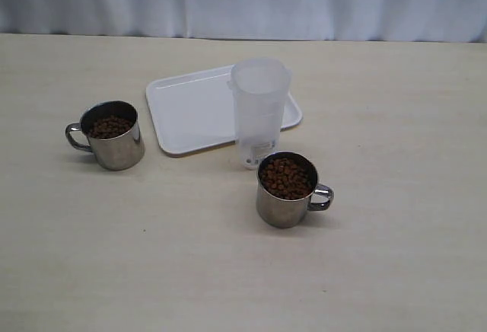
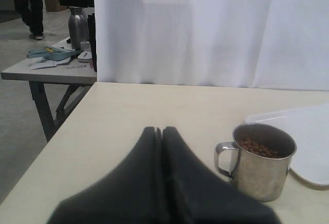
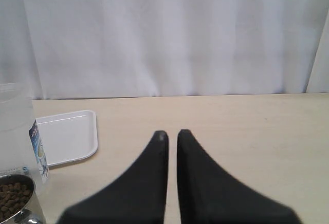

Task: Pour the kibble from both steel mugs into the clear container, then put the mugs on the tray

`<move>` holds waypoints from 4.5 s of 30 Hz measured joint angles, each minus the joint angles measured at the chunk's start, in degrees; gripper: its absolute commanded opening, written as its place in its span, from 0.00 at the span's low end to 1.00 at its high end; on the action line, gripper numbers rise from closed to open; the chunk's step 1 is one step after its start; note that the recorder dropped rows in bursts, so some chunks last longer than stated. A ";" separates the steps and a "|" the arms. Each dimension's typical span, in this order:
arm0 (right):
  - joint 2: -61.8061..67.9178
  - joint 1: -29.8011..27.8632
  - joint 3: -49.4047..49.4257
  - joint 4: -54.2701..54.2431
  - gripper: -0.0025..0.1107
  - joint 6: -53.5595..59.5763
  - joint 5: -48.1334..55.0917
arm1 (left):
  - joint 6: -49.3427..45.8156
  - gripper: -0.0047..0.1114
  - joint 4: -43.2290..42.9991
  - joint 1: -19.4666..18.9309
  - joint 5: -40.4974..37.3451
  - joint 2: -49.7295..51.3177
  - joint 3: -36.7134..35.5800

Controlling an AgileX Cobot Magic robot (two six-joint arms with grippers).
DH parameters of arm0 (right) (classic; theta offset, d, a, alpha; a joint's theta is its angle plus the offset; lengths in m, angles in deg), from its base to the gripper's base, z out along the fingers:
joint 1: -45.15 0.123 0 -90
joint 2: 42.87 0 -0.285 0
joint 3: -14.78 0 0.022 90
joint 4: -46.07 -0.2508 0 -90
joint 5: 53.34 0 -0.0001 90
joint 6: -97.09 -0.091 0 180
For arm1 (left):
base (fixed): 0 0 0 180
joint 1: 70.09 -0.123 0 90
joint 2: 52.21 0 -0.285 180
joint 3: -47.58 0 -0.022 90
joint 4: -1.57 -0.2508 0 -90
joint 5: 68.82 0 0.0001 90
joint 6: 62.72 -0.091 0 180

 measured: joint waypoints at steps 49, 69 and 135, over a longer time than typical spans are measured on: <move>0.00 0.00 0.00 0.00 0.06 0.00 0.00 | 8.17 0.04 7.74 0.00 14.88 0.80 0.43; 0.00 0.00 0.00 0.00 0.06 0.00 0.00 | 7.42 0.04 -2.96 8.59 32.19 47.23 0.02; 0.00 0.00 0.00 0.00 0.06 0.00 0.00 | 9.96 0.61 -23.20 8.59 62.54 104.81 18.33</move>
